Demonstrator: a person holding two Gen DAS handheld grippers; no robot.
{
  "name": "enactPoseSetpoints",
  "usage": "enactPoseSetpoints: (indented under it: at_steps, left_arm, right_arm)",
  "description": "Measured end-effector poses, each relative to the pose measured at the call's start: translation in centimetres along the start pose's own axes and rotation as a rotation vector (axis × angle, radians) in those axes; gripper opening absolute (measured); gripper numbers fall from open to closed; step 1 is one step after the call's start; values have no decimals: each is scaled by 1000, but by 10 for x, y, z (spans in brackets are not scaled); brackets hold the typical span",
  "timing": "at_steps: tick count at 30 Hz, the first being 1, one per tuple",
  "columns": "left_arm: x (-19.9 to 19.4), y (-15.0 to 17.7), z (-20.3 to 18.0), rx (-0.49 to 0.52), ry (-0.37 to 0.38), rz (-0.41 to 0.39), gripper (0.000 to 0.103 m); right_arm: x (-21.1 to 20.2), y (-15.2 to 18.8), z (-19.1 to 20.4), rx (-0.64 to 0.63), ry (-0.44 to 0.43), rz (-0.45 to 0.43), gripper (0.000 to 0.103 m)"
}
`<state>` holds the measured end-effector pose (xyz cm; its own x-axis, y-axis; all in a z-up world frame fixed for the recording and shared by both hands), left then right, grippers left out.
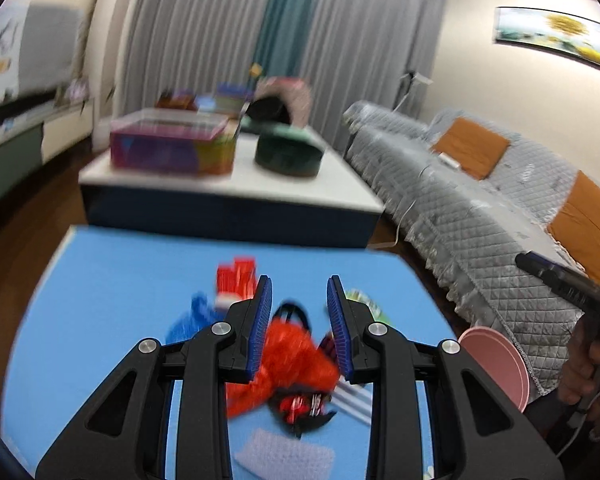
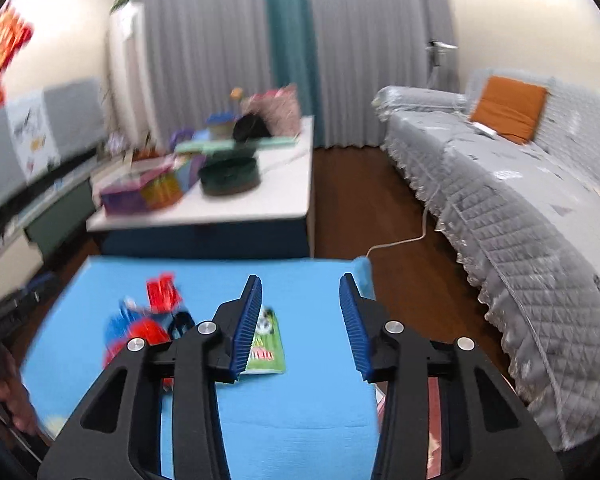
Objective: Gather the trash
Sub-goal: 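Move both open tools back over the table of trash, then grasp red plastic bag with left tool while right tool grasps green snack pouch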
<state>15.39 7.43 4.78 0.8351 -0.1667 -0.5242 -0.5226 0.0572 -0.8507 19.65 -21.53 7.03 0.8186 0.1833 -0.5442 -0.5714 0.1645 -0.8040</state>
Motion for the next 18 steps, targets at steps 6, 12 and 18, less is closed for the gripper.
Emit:
enactPoseSetpoints:
  at_steps: [6,12,18]
  left_arm:
    - [27,17,7,-16,-5,80,29]
    - [54,26,2,-24,1,157,47]
    - [74,35,-2,-19,20,234,57]
  right_arm:
    - [49,45,11,-132,22,82,28]
    - [83,74,17,-244,-7,156,30]
    - [111,95,30,-340,-8,223,38]
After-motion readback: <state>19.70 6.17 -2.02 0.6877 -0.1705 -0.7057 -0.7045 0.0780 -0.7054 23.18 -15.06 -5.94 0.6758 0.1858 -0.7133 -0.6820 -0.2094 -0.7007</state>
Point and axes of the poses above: each gripper's, at about its wrist camera, not at the fingertips, and x roughly the way its jaws point, z to its left, y to its underside, the point moved 1 cm from there along x, roughly the way its jaws point, and after that the axes turned 13 degrees about x, right-handed, at the moved point
